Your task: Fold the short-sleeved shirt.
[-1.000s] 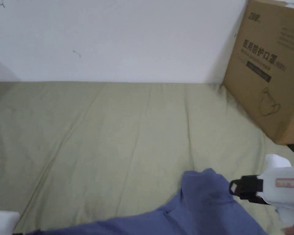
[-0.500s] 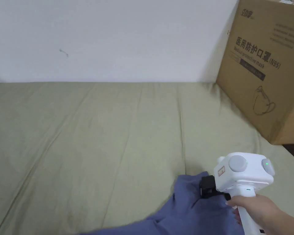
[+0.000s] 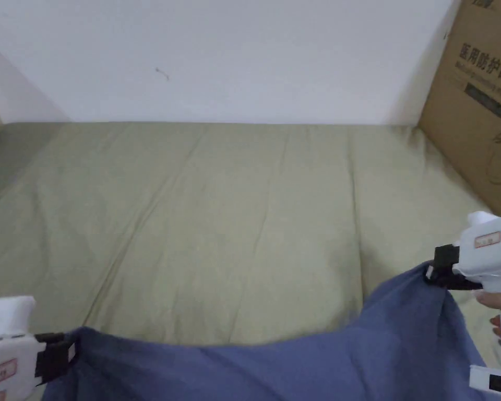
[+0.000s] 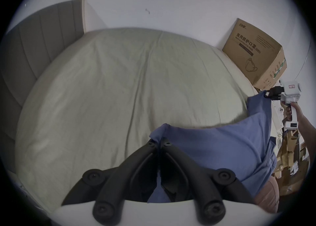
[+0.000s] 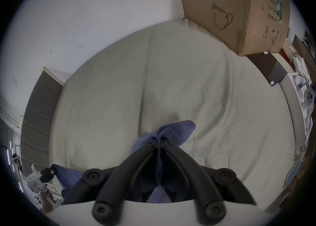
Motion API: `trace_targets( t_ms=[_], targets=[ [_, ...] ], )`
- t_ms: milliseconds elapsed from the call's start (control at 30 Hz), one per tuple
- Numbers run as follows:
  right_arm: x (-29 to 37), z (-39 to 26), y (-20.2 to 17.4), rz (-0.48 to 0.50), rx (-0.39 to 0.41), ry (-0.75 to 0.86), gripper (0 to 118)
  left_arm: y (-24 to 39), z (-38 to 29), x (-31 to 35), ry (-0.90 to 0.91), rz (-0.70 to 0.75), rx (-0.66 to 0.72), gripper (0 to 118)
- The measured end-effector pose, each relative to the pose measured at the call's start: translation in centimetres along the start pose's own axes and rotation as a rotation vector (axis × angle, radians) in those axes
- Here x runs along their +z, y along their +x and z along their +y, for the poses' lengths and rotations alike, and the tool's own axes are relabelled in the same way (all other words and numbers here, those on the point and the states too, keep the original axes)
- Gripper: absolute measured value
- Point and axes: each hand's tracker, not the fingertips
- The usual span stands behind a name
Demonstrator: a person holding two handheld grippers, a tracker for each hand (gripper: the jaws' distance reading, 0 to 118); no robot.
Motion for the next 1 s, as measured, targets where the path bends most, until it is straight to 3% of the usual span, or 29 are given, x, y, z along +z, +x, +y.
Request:
trace_targets(
  t_ms=[167,333,500,700,900,1000],
  targets=[
    [3.4,0.6,-0.4,-0.005,-0.012,0.115,1,0.1,2.2,1.0,0.049,-0.010,0.002,1],
    [7.0,-1.3,1.1,0.040,-0.078,0.130,1,-0.1,2.3,1.7,0.056,-0.063,-0.020,1],
    [11.7,-9.0,3.9,0.054,-0.103,0.113,1,-1.2,0.4,2.3,0.031,-0.104,0.004,1],
    [17.3,-21.6,8.6,0.066,-0.244,0.043,1,-2.9,-2.8,4.5,0.017,-0.157,0.029,1],
    [15.8,-27.9,10.6,0.040,-0.301,-0.044,1,-2.8,-7.9,6.4,-0.048,-0.140,-0.024,1],
    [13.7,-28.5,10.5,0.014,-0.256,-0.030,1,-3.4,-10.2,6.4,-0.073,-0.130,0.012,1]
  ],
)
